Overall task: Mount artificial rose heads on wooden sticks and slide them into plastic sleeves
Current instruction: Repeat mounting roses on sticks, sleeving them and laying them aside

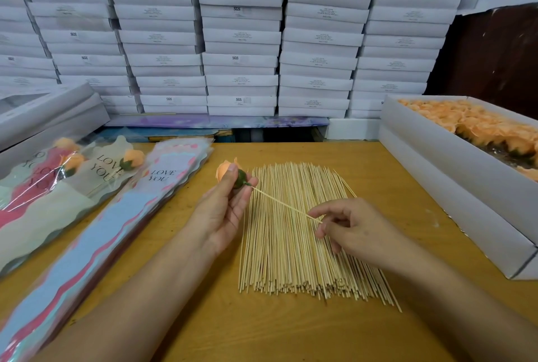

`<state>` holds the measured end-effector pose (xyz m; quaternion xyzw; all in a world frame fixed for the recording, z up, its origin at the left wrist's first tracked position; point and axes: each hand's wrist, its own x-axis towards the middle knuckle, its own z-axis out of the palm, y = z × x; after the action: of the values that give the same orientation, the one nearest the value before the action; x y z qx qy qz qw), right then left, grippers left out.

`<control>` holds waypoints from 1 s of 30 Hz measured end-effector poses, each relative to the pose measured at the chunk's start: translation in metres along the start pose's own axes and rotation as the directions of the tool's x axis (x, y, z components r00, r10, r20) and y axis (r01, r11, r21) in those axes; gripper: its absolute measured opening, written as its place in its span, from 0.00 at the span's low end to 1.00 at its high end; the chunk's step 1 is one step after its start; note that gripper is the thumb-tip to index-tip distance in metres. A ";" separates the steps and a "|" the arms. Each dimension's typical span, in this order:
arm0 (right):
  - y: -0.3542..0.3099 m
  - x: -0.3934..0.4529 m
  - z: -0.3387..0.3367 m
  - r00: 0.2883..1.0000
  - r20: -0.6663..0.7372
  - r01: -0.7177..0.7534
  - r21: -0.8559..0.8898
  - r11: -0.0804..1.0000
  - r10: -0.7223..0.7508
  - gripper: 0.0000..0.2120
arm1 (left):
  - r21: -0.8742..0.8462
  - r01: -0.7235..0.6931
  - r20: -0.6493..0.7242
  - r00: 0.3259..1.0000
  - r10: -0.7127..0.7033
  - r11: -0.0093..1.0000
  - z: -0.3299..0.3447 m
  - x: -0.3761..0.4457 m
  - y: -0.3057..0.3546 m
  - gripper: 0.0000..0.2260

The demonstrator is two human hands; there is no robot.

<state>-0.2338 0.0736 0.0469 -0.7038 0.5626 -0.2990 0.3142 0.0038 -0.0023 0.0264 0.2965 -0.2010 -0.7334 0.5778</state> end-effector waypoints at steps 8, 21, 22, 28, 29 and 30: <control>0.000 -0.001 -0.001 1.000 -0.001 -0.002 0.009 1.000 0.002 0.22 | 0.026 0.001 0.005 1.000 -0.001 1.000 -0.002 0.002 0.001 0.09; -0.001 -0.001 -0.001 1.000 -0.005 -0.003 -0.005 1.000 0.003 0.22 | -0.003 0.012 -0.012 1.000 -0.012 1.000 0.002 -0.002 0.001 0.19; -0.001 -0.001 -0.001 1.000 -0.003 -0.004 -0.008 1.000 0.004 0.22 | -0.008 0.015 -0.012 1.000 -0.015 1.000 0.002 -0.002 0.001 0.19; -0.002 -0.001 -0.001 1.000 -0.012 -0.002 -0.012 1.000 0.002 0.22 | -0.009 0.026 -0.017 1.000 -0.026 1.000 0.002 -0.003 0.001 0.18; -0.002 -0.001 -0.001 1.000 -0.013 0.001 -0.012 1.000 -0.001 0.22 | -0.010 0.027 -0.018 0.999 -0.027 1.000 0.002 -0.004 0.000 0.18; -0.002 -0.001 -0.001 1.000 -0.012 0.002 -0.011 1.000 -0.002 0.22 | -0.011 0.026 -0.019 0.999 -0.027 1.000 0.002 -0.004 0.000 0.19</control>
<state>-0.2333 0.0743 0.0485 -0.7042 0.5656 -0.3003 0.3067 0.0030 0.0013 0.0293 0.3029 -0.1875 -0.7392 0.5715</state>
